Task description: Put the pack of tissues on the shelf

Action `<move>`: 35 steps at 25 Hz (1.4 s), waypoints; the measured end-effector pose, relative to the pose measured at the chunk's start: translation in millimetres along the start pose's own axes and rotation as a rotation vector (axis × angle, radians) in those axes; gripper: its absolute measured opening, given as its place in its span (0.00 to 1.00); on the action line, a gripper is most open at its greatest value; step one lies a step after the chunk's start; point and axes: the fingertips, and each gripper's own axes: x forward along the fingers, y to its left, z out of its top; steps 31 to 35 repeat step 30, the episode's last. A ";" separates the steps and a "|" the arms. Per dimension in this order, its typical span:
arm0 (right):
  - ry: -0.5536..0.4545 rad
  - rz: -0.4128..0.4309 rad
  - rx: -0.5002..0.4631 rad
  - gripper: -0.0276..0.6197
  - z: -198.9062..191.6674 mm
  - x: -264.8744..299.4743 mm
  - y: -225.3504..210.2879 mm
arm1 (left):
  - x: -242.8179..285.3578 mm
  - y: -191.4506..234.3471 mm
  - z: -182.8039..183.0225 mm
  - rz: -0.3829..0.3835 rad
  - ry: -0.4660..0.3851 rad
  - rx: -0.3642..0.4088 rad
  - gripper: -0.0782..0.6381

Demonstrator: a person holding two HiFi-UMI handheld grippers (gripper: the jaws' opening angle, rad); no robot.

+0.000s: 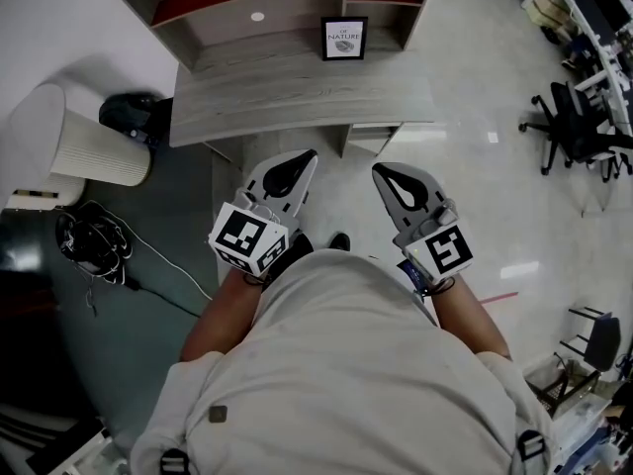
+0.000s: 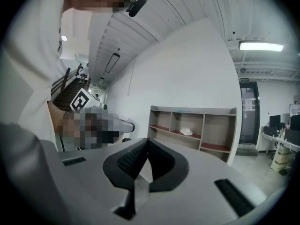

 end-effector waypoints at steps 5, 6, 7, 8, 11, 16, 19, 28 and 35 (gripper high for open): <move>0.010 -0.002 0.013 0.07 -13.8 -9.7 5.1 | -4.3 -6.3 -5.6 0.003 0.000 -0.002 0.13; 0.011 -0.003 0.014 0.07 -15.1 -10.1 5.4 | -4.8 -6.9 -6.2 0.003 0.001 -0.002 0.13; 0.013 -0.002 0.015 0.07 -16.1 -10.7 5.8 | -5.6 -7.5 -6.7 0.002 0.003 -0.001 0.13; 0.015 -0.001 0.017 0.07 -16.7 -11.5 6.3 | -6.7 -7.8 -7.2 0.002 0.005 0.000 0.13; 0.011 -0.003 0.025 0.07 -16.6 -13.2 6.7 | -8.4 -5.8 -9.3 0.006 0.010 -0.004 0.13; -0.006 -0.003 -0.029 0.07 -20.8 -14.3 5.8 | -12.2 -1.8 -13.6 0.008 0.011 -0.014 0.13; -0.020 -0.003 -0.041 0.07 -18.4 -12.9 5.8 | -12.3 -2.0 -13.3 -0.008 0.013 -0.011 0.13; 0.005 -0.025 0.019 0.07 -17.6 -13.5 7.0 | -2.0 -8.8 -8.8 -0.065 0.007 0.009 0.13; 0.006 -0.027 0.041 0.07 -16.5 -13.1 6.4 | 1.8 -10.0 -8.7 -0.072 0.009 0.011 0.13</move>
